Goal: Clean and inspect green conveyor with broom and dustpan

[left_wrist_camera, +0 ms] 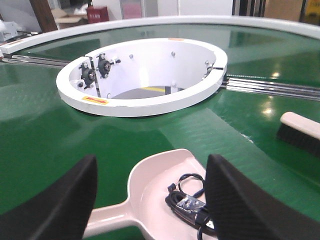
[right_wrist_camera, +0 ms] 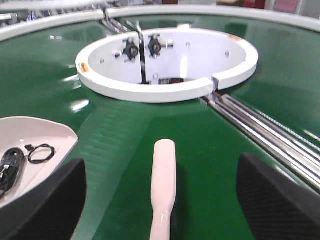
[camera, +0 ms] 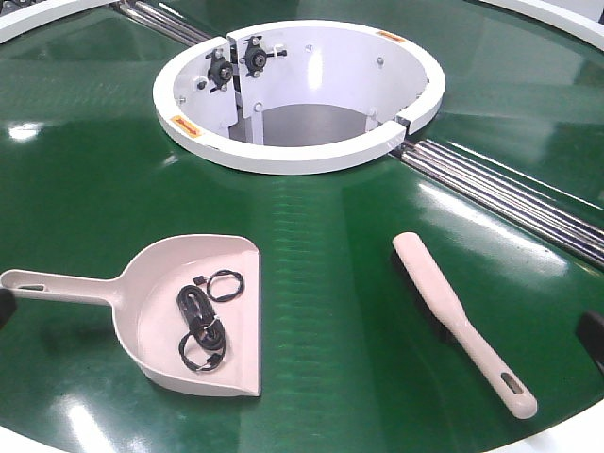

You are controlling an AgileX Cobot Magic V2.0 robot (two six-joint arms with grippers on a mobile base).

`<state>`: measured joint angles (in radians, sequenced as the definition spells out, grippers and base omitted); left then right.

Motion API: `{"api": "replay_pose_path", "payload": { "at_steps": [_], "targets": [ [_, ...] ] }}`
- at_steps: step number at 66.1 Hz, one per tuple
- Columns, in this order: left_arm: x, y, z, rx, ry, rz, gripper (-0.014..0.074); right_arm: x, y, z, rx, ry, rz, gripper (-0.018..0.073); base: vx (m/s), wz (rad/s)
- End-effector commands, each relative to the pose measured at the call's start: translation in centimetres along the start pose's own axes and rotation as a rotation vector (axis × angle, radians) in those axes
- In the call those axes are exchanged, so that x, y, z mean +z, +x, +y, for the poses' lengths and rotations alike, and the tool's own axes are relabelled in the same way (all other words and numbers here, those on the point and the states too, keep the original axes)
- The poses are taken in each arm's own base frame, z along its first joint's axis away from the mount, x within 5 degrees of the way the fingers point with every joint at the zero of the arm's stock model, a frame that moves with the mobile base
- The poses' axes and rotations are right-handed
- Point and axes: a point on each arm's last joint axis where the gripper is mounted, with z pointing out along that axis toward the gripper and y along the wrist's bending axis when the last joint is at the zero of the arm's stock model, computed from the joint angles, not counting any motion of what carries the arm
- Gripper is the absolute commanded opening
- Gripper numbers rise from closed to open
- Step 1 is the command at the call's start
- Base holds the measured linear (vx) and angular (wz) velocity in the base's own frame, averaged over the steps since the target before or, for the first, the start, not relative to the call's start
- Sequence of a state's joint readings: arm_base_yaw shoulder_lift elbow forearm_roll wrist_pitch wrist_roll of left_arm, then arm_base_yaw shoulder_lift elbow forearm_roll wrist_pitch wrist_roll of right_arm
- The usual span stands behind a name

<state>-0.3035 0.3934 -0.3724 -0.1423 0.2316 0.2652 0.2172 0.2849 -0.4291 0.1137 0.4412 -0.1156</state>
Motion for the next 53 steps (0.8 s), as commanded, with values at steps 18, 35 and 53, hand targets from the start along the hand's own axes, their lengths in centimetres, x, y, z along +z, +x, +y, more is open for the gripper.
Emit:
{"api": "replay_pose_path", "payload": {
  "at_steps": [18,35,53],
  "targets": [
    [-1.8,2.3,-0.2,-0.032,-0.033,-0.154,0.0400,-1.0,2.8,-0.1,0.009,0.021,-0.210,0.0580,0.00,0.00],
    [-1.8,2.3,-0.3,-0.058,-0.026,-0.158,-0.0008,-1.0,2.6,0.0,0.057,0.011,-0.240,0.0069,0.00,0.00],
    [-1.9,2.2,-0.2,-0.057,-0.029,-0.170,-0.0008,-1.0,2.5,0.0,0.073,0.009,-0.256,-0.0009,0.00,0.00]
  ]
}}
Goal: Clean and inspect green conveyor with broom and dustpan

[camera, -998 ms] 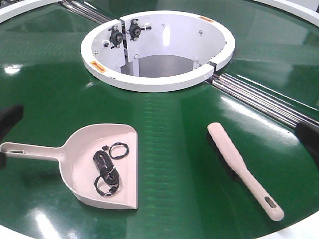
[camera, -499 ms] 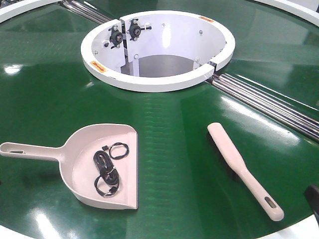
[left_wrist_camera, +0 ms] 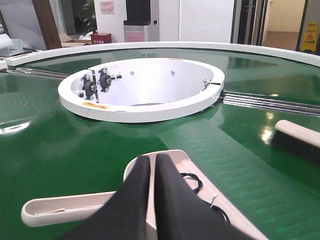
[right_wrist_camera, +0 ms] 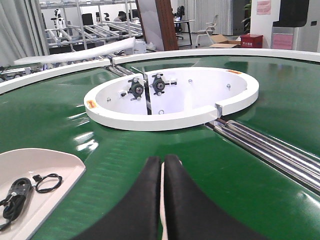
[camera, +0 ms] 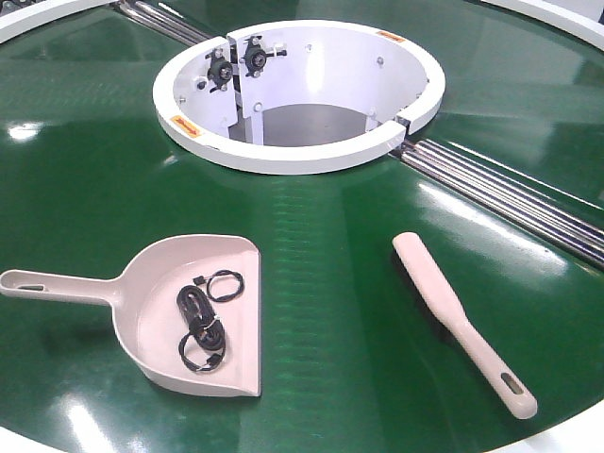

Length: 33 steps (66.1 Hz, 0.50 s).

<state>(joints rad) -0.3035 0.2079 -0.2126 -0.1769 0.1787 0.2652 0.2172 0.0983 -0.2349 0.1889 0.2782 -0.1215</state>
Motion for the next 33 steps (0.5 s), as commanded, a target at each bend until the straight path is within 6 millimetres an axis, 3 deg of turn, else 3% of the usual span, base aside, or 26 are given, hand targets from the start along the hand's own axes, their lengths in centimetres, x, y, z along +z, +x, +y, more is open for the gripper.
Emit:
{"api": "replay_pose_path", "payload": {
  "at_steps": [1,33],
  "targets": [
    [-0.07,-1.55,0.25,-0.024,-0.019,-0.092,-0.0008,-0.14,-1.58,-0.05,0.005,0.013,-0.099,-0.0009,0.00,0.00],
    [-0.12,-1.40,0.22,-0.020,-0.017,-0.078,-0.0008,-0.14,-1.56,-0.05,0.003,0.013,-0.096,-0.0009,0.00,0.00]
  ]
}}
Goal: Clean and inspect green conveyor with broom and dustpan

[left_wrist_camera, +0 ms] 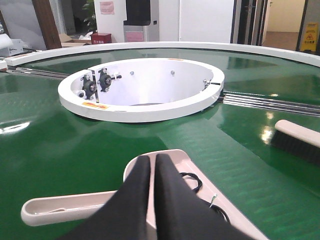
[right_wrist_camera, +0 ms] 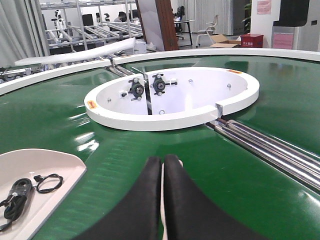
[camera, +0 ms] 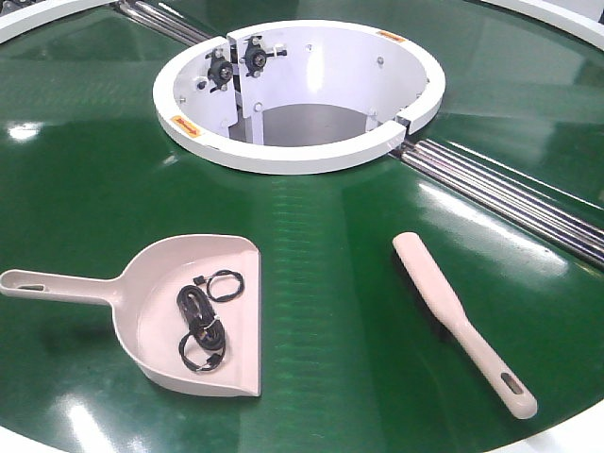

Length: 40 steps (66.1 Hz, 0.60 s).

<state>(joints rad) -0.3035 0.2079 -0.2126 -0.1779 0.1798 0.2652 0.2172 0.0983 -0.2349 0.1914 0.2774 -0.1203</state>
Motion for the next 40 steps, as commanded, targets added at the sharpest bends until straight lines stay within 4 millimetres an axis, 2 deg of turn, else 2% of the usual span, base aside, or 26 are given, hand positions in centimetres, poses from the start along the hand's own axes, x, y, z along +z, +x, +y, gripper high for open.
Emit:
{"api": "replay_pose_path", "payload": {
  "at_steps": [1,9,25,40],
  "targets": [
    [-0.2,-1.4,0.2,-0.019,-0.018,-0.077,-0.0008,-0.1,-1.5,-0.1,0.000,0.014,-0.095,-0.0009,0.00,0.00],
    [-0.7,-0.4,0.4,0.060,-0.056,-0.094,-0.0008,-0.1,-1.5,-0.1,0.000,0.014,-0.095,-0.0009,0.00,0.00],
    [-1.2,5.1,0.7,-0.002,-0.219,-0.204,-0.0008,-0.1,-1.5,-0.1,0.000,0.014,-0.095,-0.0009,0.00,0.00],
    [-1.1,5.5,0.7,-0.029,-0.221,-0.164,-0.0008,-0.1,-1.5,-0.1,0.000,0.014,-0.095,-0.0009,0.00,0.00]
  ]
}}
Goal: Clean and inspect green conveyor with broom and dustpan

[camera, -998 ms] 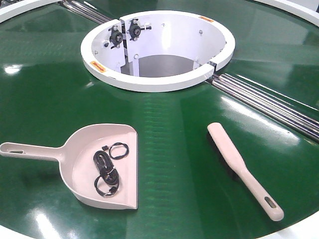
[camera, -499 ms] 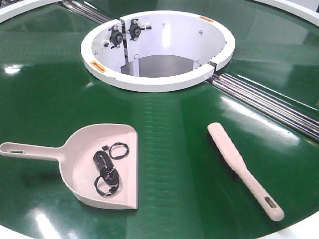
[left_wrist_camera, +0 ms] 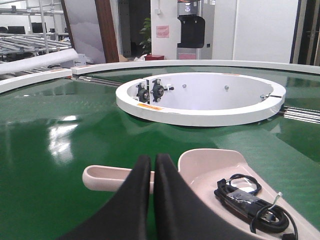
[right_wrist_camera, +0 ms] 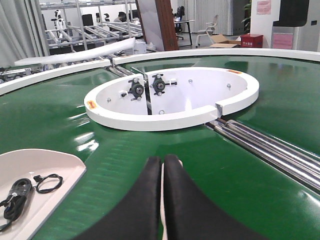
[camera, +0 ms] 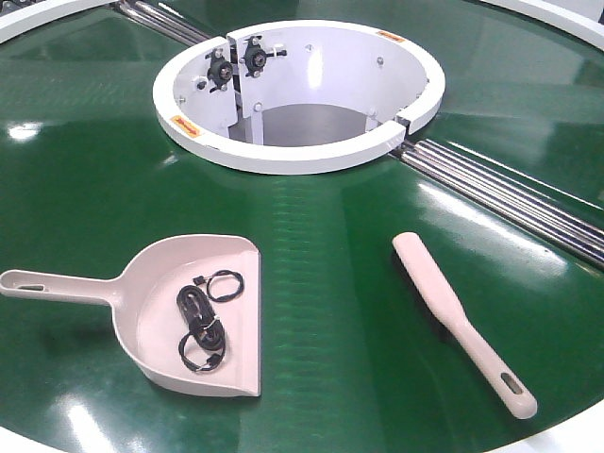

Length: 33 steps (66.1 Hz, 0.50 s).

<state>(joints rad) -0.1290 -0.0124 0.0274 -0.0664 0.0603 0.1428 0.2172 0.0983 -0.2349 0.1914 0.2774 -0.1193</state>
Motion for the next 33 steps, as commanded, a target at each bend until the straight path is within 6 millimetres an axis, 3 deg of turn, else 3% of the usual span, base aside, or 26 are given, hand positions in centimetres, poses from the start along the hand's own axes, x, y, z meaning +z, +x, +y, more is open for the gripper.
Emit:
{"api": "replay_pose_path", "payload": {
  "at_steps": [1,33],
  "targets": [
    [-0.11,-0.45,0.09,-0.019,-0.012,-0.084,-0.0008,-0.13,-1.55,-0.05,-0.001,0.014,-0.095,-0.0009,0.00,0.00],
    [-0.10,-0.47,0.09,-0.019,-0.012,-0.084,-0.0008,-0.13,-1.55,-0.05,-0.001,0.014,-0.095,-0.0009,0.00,0.00]
  ]
}}
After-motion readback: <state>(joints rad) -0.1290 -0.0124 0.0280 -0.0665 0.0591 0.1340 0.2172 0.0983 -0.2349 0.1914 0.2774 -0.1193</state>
